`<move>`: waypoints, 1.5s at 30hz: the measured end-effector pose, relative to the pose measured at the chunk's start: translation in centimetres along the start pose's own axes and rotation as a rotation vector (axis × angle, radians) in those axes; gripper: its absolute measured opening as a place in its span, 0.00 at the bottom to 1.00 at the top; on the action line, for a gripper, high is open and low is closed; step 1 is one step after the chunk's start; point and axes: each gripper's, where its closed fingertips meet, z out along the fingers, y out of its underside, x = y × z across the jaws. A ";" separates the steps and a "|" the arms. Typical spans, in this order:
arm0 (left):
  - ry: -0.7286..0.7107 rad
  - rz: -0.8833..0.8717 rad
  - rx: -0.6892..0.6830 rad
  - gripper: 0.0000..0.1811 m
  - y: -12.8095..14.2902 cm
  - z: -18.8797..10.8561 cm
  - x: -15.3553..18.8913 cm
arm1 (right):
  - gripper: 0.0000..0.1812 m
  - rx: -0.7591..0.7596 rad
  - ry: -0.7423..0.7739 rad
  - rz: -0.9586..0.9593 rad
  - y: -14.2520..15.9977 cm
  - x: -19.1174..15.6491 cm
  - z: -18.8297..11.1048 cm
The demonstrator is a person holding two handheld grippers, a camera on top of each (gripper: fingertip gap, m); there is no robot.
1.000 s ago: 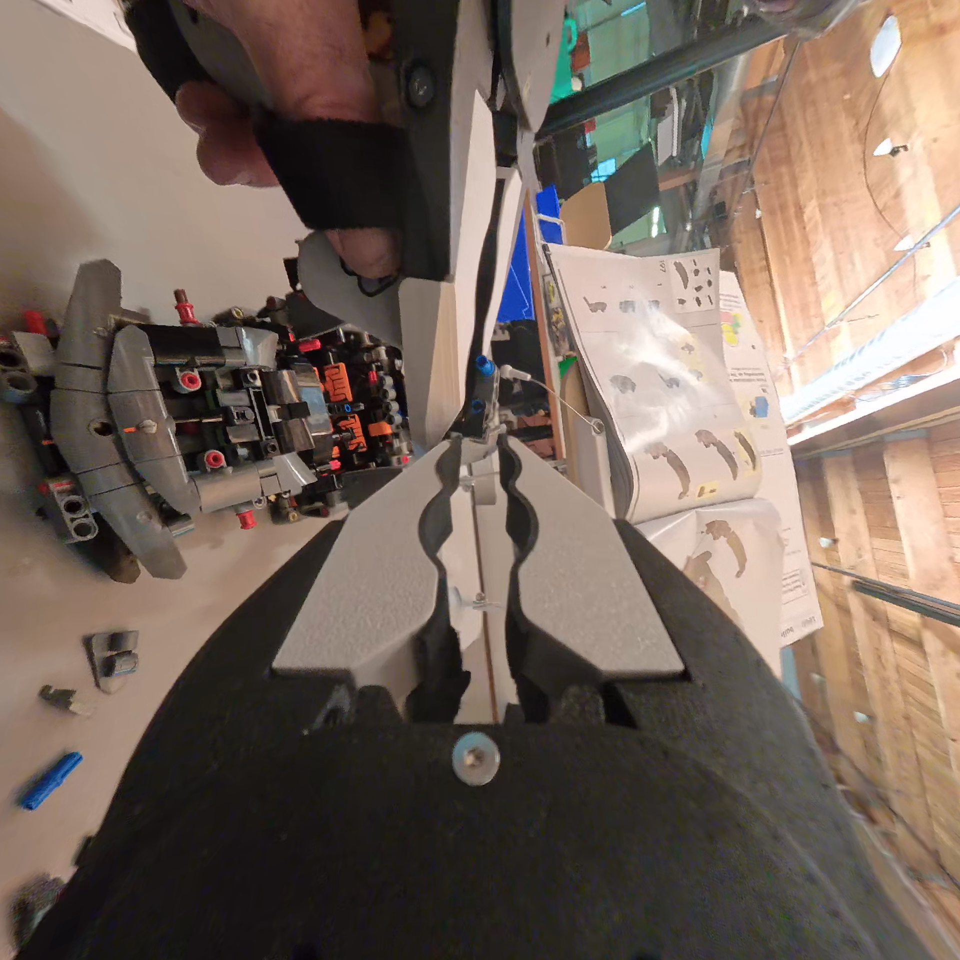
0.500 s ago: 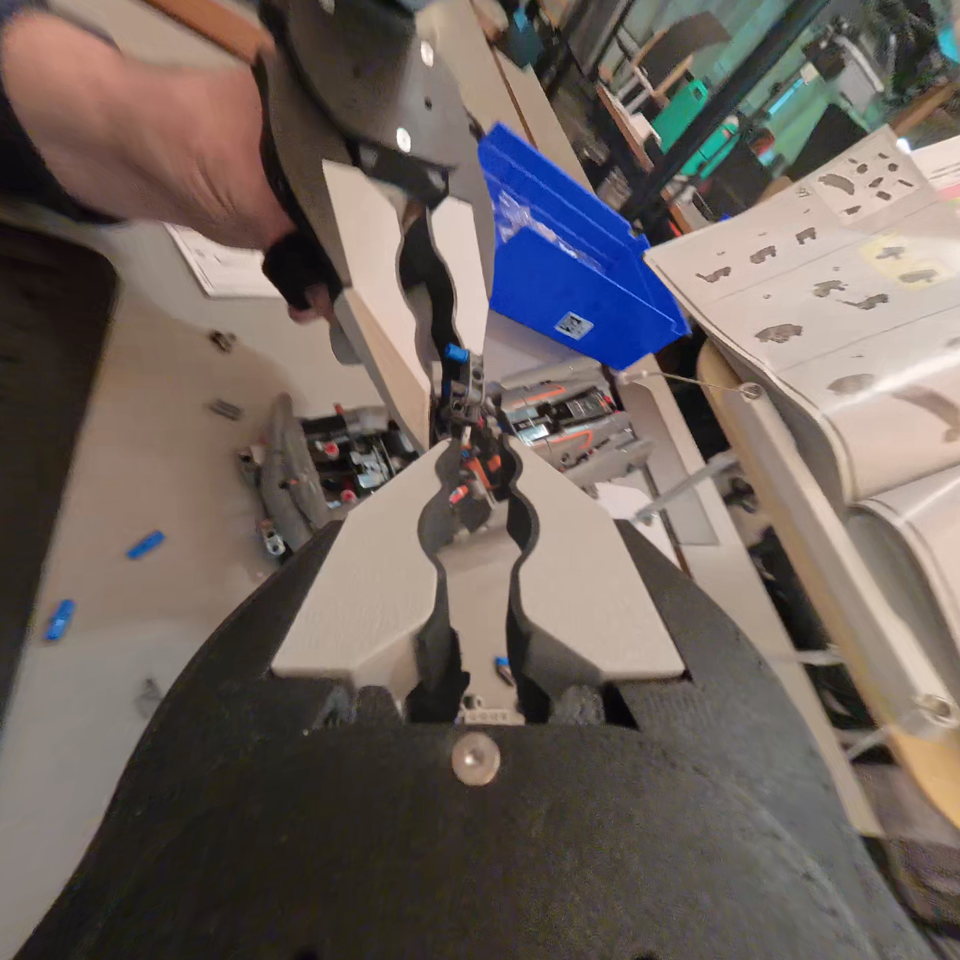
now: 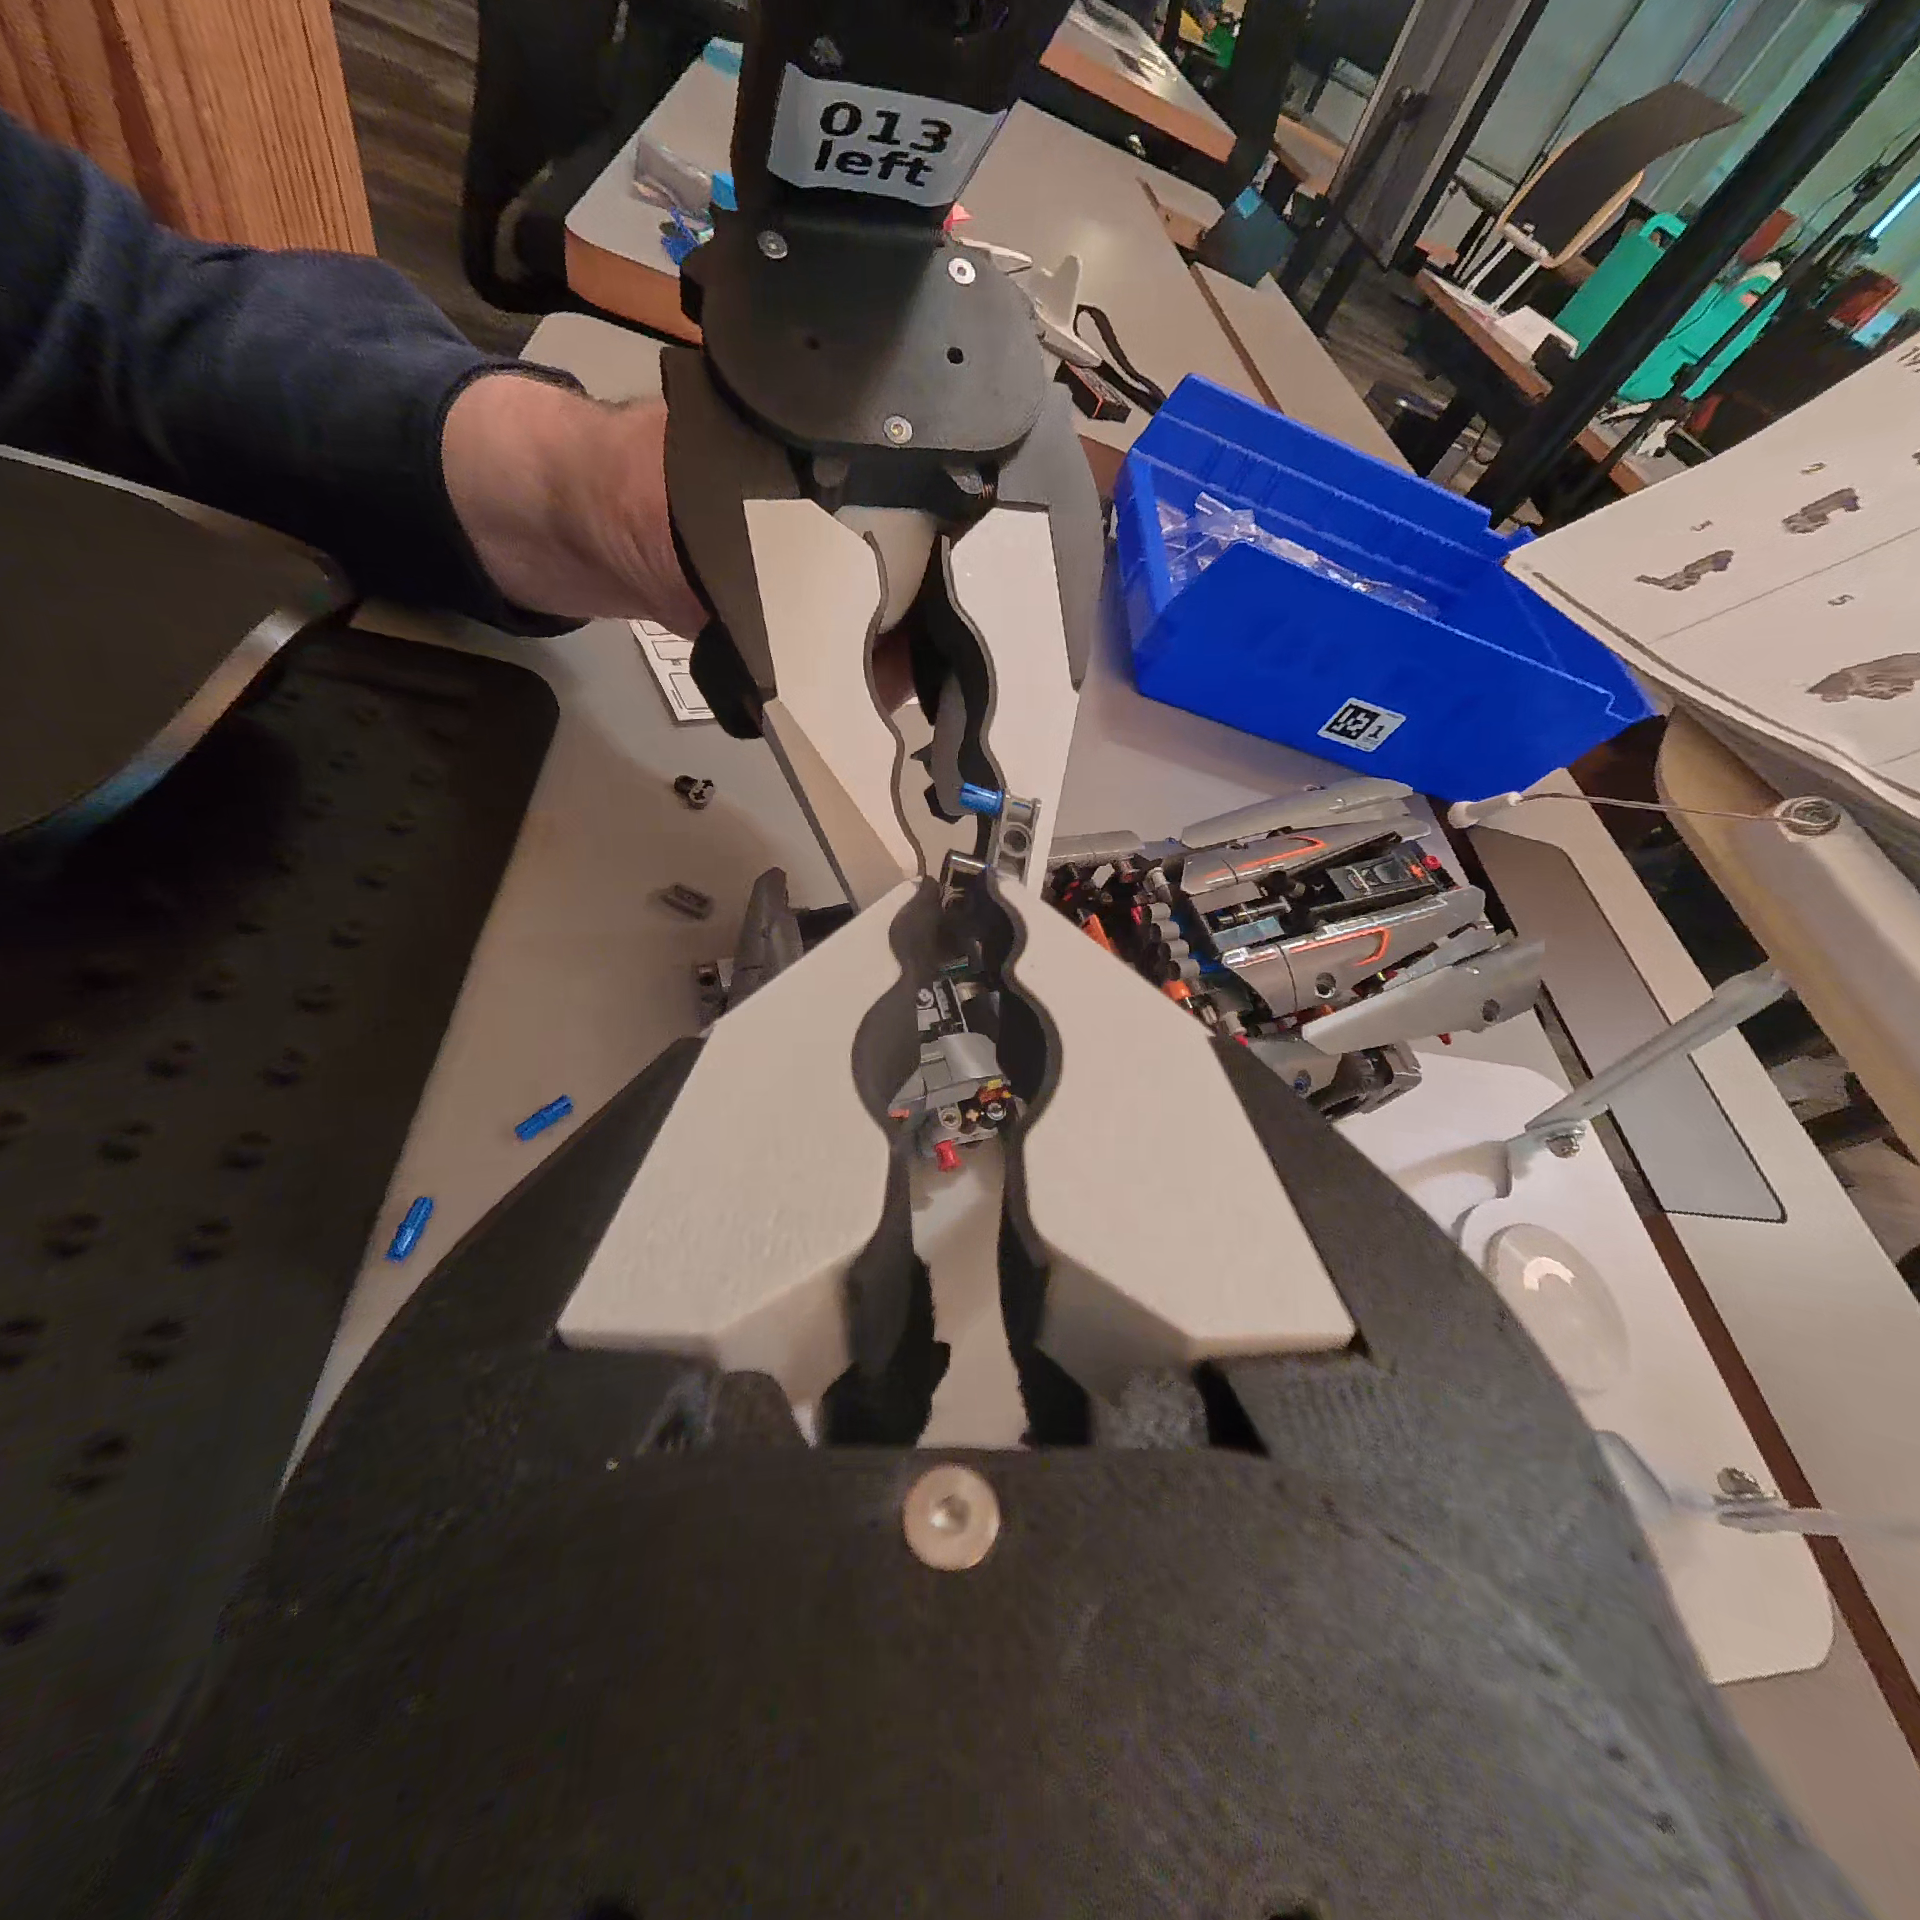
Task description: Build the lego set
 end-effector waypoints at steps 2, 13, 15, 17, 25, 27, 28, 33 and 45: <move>-0.019 0.018 -0.009 0.07 0.1 0.1 -0.1 | 0.02 -0.022 0.005 0.016 0.2 0.0 0.0; -0.227 0.217 -0.141 0.07 1.4 0.9 -1.5 | 0.07 -0.037 0.081 0.140 0.1 1.6 -0.2; -0.248 0.257 -0.159 0.07 1.5 1.2 -1.5 | 0.08 -0.071 0.080 0.108 0.5 1.3 0.4; -0.253 0.277 -0.161 0.07 1.5 1.4 -1.3 | 0.07 -0.122 0.092 0.060 1.4 1.1 0.9; -0.348 0.339 -0.179 0.07 1.2 0.9 -2.1 | 0.03 -0.069 0.127 0.259 1.5 2.3 1.0; -0.368 0.356 -0.202 0.07 1.5 0.9 -2.4 | 0.02 -0.063 0.131 0.348 1.9 2.6 1.2; -0.384 0.365 -0.213 0.07 1.6 0.9 -2.6 | 0.03 -0.062 0.138 0.388 2.1 2.7 1.3; -0.412 0.371 -0.222 0.07 1.6 0.9 -2.9 | 0.03 -0.029 0.149 0.516 2.3 3.1 1.5; -0.442 0.422 -0.186 0.07 0.6 0.4 -2.8 | 0.08 0.052 -0.067 0.664 2.2 1.9 1.3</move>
